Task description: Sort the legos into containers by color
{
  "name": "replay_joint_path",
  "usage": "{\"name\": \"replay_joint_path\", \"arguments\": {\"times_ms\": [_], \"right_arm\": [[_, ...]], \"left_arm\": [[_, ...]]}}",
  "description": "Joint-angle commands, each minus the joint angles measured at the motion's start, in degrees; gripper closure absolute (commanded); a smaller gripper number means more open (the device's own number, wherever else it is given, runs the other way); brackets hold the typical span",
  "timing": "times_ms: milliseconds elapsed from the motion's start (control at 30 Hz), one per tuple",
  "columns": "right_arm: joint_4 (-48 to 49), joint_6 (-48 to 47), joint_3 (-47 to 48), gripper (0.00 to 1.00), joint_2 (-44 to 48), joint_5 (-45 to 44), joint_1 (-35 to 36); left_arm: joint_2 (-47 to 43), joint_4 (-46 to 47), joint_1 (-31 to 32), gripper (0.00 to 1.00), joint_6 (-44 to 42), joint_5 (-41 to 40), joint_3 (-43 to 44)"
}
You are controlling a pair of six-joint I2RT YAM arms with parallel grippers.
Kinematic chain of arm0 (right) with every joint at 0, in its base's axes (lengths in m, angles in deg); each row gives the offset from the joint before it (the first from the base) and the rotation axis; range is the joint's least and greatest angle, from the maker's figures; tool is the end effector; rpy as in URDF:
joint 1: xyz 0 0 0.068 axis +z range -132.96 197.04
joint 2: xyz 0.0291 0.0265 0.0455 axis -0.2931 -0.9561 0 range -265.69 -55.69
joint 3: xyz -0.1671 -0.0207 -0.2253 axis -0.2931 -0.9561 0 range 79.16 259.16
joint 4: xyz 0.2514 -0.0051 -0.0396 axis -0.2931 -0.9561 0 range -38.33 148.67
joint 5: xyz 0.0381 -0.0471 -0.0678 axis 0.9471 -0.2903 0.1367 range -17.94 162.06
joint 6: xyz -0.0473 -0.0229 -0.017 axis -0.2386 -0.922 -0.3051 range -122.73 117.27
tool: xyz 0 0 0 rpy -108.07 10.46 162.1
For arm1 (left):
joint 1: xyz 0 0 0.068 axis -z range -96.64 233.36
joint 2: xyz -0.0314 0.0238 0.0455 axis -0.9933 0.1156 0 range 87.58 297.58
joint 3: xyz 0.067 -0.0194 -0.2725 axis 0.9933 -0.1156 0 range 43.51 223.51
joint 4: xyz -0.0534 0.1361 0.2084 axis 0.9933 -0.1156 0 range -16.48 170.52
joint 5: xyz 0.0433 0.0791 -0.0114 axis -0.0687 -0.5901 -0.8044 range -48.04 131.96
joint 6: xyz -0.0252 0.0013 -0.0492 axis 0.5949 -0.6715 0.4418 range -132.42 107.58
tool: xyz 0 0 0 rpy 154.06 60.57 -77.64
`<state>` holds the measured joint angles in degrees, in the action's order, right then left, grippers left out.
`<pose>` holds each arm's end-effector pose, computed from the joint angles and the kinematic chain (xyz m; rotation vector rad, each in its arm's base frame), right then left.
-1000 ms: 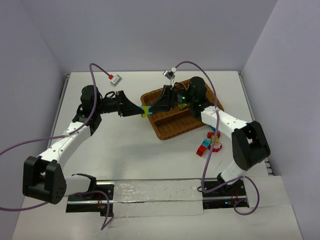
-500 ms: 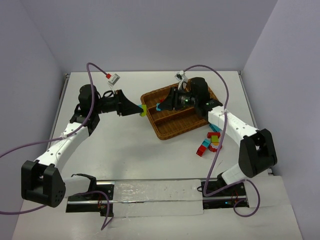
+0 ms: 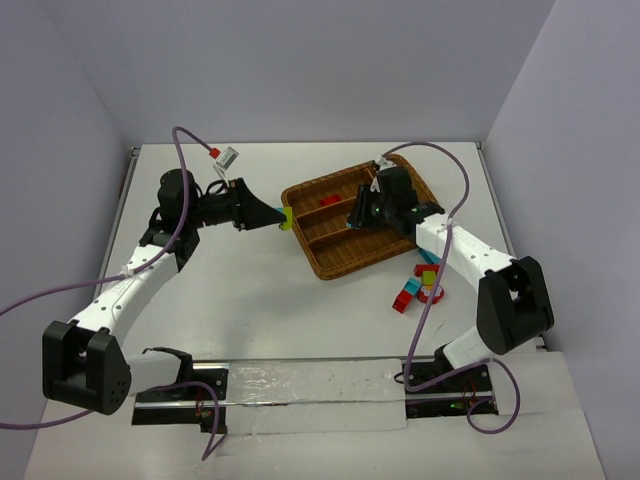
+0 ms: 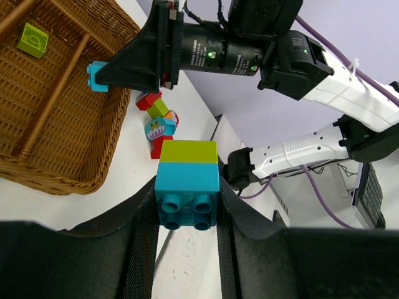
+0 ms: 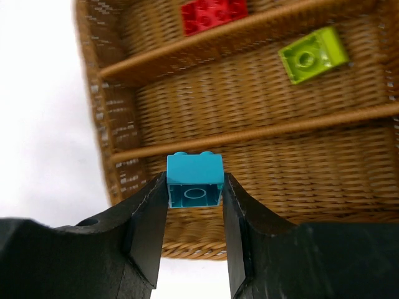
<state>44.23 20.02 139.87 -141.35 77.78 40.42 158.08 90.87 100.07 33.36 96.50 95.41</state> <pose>0.2980 0.1329 0.2689 -0.0671 2.3108 0.5342 0.2481 -0.1064 0.3379 0.3201 1.9101 -1.5733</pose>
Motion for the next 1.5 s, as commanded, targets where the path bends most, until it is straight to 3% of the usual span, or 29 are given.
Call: {"name": "replay_joint_path", "arguments": {"times_ms": [0, 333, 533, 667, 800, 1033, 1233, 1333, 1467], "right_arm": [[-1.01, -1.55, -0.06, 0.92, -2.22, -5.46, 1.11], [-0.57, -1.77, -0.77, 0.62, -4.42, -5.62, 3.54], [-0.21, -2.10, -0.65, 0.54, -4.89, -5.10, 6.19], [-0.85, -2.54, 0.20, 0.33, -5.39, -4.00, 7.74], [-2.52, -3.66, 1.93, 0.22, -4.22, -2.89, 8.17], [-3.68, -4.67, 2.78, 0.28, 4.55, -3.58, 7.15], [6.58, -6.31, -2.00, 0.29, 13.87, 12.10, 5.28], [10.20, -5.26, -2.09, 0.28, 14.39, 22.87, 5.19], [15.69, -2.05, -3.46, 0.28, 14.17, 30.35, 5.19]], "left_arm": [[-0.38, 1.06, -0.36, 1.00, -0.37, -1.24, 2.52], [0.26, 1.61, -0.36, 1.00, 0.37, -2.25, 2.59], [0.69, 2.22, -0.33, 1.00, 1.03, -2.28, 2.24], [0.60, 2.39, -0.36, 1.00, 1.28, -2.25, 2.24], [0.84, 2.19, -0.36, 1.00, 1.21, -2.31, 2.42], [1.82, 3.94, -0.27, 1.00, 2.15, -1.59, 1.89], [2.89, 5.61, 0.18, 1.00, 2.48, 1.11, 1.97], [3.24, 8.54, 0.78, 1.00, 3.44, 2.86, 1.45], [3.11, 10.36, 1.47, 1.00, 4.18, 5.14, 1.45]]}}
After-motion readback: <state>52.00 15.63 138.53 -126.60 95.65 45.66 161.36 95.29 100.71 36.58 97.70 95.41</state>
